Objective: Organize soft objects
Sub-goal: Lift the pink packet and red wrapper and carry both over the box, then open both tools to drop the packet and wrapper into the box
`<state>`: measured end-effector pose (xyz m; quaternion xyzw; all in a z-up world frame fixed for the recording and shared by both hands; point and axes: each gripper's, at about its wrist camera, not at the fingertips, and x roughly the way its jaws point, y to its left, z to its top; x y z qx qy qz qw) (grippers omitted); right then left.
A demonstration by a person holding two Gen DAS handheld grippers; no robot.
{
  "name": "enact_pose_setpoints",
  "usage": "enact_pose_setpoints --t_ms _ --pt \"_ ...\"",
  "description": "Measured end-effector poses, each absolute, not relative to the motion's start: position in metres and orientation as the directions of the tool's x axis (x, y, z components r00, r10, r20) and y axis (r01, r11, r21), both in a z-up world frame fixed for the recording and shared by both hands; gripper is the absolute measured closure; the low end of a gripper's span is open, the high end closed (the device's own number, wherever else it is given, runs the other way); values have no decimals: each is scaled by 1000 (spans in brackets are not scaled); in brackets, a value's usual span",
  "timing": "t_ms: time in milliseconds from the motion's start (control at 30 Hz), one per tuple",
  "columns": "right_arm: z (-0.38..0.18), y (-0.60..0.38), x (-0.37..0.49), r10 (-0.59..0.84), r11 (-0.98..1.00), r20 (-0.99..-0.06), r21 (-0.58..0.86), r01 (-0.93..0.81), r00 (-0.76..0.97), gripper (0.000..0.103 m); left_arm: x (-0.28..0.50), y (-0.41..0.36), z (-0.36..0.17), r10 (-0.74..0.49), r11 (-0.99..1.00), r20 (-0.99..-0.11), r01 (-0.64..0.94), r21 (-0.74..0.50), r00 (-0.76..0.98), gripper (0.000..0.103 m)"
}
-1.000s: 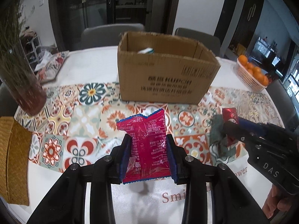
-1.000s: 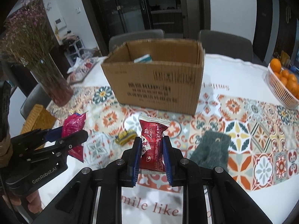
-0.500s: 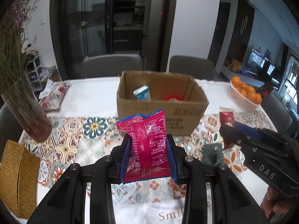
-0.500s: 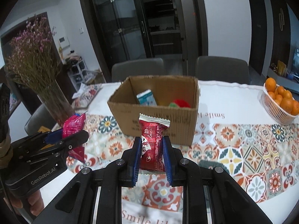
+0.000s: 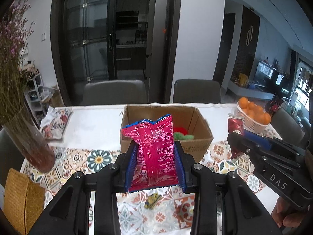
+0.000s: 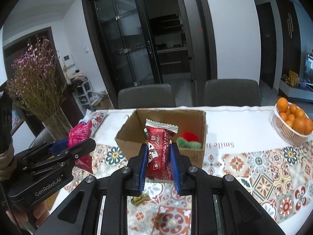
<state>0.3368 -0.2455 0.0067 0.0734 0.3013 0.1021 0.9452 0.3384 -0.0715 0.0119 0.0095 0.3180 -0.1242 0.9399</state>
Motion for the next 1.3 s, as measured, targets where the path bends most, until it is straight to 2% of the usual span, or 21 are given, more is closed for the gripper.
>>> enact_pose_setpoints --t_ms 333,567,1100,1300 --pt "22 -248 367 238 967 -524 205 -150 818 79 369 -79 27 -236 966 -558 255 -44 795 67" --pt "22 -249 395 246 964 -526 217 -150 814 79 400 -82 27 -247 963 -562 265 -51 790 67" --pt "-9 -246 460 219 974 -623 179 -136 751 79 479 -104 -9 -238 959 -676 277 -52 698 67" --pt "-26 -253 483 230 970 -671 215 -112 705 79 503 -112 -31 -227 959 -739 276 -57 634 65"
